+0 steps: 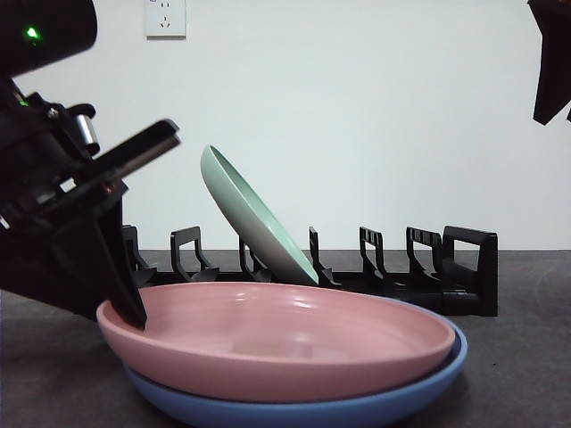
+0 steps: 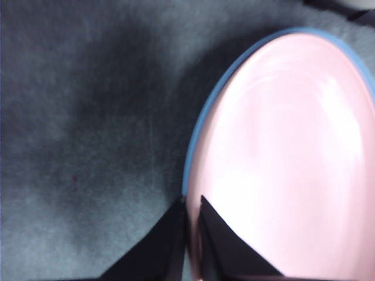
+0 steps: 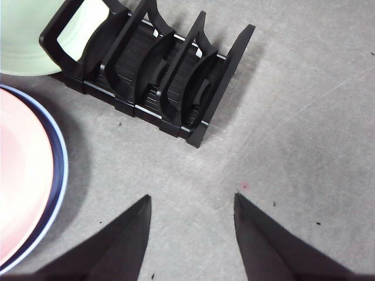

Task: Place the plate

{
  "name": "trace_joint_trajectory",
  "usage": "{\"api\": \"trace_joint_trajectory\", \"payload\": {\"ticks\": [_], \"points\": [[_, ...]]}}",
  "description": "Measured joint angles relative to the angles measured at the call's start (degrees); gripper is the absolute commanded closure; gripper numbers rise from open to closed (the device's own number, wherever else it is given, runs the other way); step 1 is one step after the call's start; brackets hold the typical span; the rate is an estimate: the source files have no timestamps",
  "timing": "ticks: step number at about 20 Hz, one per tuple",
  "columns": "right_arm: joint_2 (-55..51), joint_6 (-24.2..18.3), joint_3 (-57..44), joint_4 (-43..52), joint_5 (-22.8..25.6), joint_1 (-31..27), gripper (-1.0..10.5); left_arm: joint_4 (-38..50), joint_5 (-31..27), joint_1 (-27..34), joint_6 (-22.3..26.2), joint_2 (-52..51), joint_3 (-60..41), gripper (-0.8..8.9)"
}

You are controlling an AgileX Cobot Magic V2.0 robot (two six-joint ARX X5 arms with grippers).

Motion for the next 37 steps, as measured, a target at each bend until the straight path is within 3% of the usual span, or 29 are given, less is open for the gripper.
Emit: {"api": "trace_joint_trajectory", "payload": {"ticks": [5,8,12,15,20,22,26,31,37], "points": [[0.0,0.0,0.02,-0.26,0.0,0.0,7.2,1.22,-0.22,-0.52,0.2,1.29,0.7,7.62],[0.0,0.02,0.0,-0.42,0.0,0.0,7.2,0.74,-0.07,-0.63,0.2,1.29,1.9,6.56],[0.0,0.0,0.0,-0.42,0.0,0.0,7.2,-3.08,0.09,-0.63,0.26,1.29,4.59,5.18],[0.0,0.0,0.0,-0.42,0.0,0.0,7.2,-8.66,0.02,-0.63,1.33,1.2,6.25,5.18],[0.0,0.52,0.02,-0.42,-0.02,0.0,7.2,-18.01,-5.53,1.38,8.33,-4.42,9.55,5.18],[0.0,1.14,0.02,-0.42,-0.31,0.0,7.2,-22.03,-8.57,3.06,12.57,-9.09,10.43,5.18],[0.13,1.66,0.0,-0.15,-3.54,1.51,7.2,-28.39,-9.4,10.12,22.29,-21.77,10.86,5.24],[4.04,3.34,0.63,5.66,-4.81,9.99,7.2,-40.17,-9.57,20.17,32.46,-38.77,10.88,5.34],[16.52,6.95,10.38,10.8,-4.28,21.55,7.2,-47.76,-9.57,22.56,34.62,-51.87,10.91,5.33]]}}
